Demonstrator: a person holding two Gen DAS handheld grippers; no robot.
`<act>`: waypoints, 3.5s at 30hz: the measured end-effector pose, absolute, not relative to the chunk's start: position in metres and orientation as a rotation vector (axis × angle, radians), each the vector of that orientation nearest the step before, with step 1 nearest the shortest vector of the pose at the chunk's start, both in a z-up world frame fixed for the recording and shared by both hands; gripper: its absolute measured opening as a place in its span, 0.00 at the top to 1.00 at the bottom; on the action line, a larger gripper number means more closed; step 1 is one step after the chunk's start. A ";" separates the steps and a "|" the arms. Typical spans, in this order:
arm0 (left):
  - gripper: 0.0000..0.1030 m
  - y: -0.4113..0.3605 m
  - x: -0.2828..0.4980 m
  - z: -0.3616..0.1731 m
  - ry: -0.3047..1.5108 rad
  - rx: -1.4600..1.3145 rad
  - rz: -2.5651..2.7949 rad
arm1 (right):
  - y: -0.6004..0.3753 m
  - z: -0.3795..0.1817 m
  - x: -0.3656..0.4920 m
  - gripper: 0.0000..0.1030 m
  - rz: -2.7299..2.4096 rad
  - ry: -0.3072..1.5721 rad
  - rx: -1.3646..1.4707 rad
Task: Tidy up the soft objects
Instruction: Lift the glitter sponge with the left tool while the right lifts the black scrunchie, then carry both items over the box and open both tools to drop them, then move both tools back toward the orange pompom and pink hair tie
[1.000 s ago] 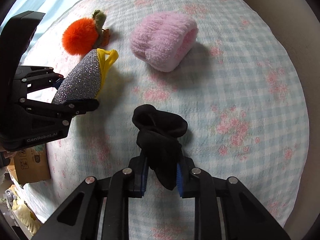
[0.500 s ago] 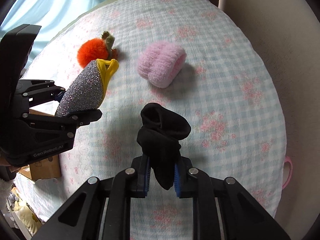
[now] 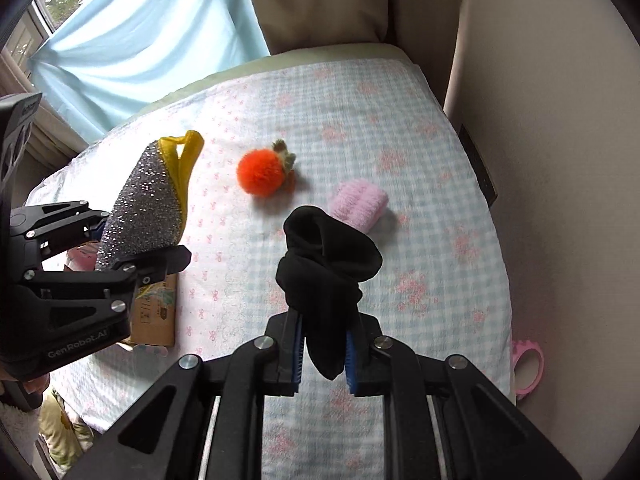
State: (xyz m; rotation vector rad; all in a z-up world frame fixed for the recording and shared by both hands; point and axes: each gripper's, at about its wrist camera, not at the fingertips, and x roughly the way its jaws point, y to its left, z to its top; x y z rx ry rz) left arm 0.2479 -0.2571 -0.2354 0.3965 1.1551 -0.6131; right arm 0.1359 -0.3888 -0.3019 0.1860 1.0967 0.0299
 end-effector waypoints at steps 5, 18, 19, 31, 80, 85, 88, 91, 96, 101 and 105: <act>0.67 -0.204 0.221 -0.184 1.109 0.295 -0.537 | -0.356 -0.261 0.127 0.85 0.077 1.051 0.141; 0.67 -0.033 0.162 -0.131 1.043 0.122 -0.392 | -0.219 -0.185 0.109 0.85 0.164 0.906 0.104; 0.67 -0.020 0.159 -0.133 1.039 0.123 -0.384 | -0.207 -0.185 0.109 0.85 0.170 0.903 0.108; 0.67 0.120 0.179 -0.183 1.095 0.087 -0.328 | -0.058 -0.215 0.144 0.85 0.259 0.989 0.142; 0.00 0.150 0.234 -0.359 1.504 0.215 -0.433 | -0.026 -0.355 0.205 0.00 0.038 1.296 0.528; 0.00 0.152 0.226 -0.340 1.467 0.201 -0.405 | -0.021 -0.337 0.195 0.00 0.073 1.261 0.439; 0.00 0.153 0.217 -0.327 1.438 0.219 -0.381 | -0.018 -0.323 0.186 0.00 0.094 1.242 0.373; 0.00 0.157 0.207 -0.313 1.410 0.214 -0.355 | -0.019 -0.302 0.174 0.00 0.092 1.213 0.293; 0.00 0.163 0.189 -0.281 1.341 0.178 -0.306 | -0.032 -0.262 0.149 0.00 0.080 1.130 0.210; 0.00 0.166 0.169 -0.236 1.226 0.176 -0.254 | -0.051 -0.217 0.121 0.00 0.009 1.019 0.089; 0.00 0.155 0.158 -0.201 1.142 0.169 -0.235 | -0.074 -0.182 0.100 0.00 -0.056 0.914 0.027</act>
